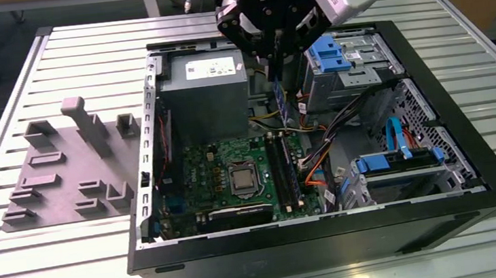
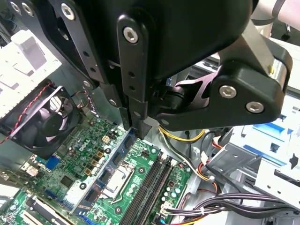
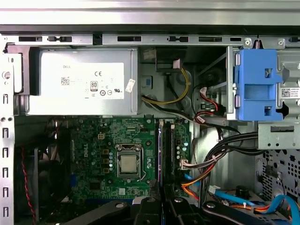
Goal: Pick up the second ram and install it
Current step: 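Insert the second ram into the second slot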
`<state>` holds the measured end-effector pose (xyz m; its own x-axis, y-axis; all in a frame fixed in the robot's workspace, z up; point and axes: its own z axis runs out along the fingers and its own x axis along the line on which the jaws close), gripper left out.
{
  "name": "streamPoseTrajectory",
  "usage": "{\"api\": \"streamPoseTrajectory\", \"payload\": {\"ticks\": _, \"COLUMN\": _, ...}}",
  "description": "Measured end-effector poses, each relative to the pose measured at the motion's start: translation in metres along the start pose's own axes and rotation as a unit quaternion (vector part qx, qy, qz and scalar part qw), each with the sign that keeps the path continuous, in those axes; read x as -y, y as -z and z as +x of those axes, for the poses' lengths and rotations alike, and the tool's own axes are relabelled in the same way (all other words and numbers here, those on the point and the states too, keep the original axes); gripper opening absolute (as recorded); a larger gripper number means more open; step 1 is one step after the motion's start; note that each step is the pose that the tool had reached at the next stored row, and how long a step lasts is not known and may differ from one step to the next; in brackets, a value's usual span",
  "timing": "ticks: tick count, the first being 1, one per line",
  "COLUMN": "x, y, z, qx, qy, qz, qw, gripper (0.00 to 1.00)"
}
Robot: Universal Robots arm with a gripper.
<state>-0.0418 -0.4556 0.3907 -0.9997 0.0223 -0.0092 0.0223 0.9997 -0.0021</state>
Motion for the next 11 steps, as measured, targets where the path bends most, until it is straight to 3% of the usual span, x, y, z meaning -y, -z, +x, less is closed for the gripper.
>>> {"api": "streamPoseTrajectory", "payload": {"ticks": 11, "x": 0.0000, "y": -0.0005, "z": 0.0000, "qx": 0.0000, "qy": 0.000, "qz": 0.0000, "qw": 1.0000, "gripper": 0.14}}
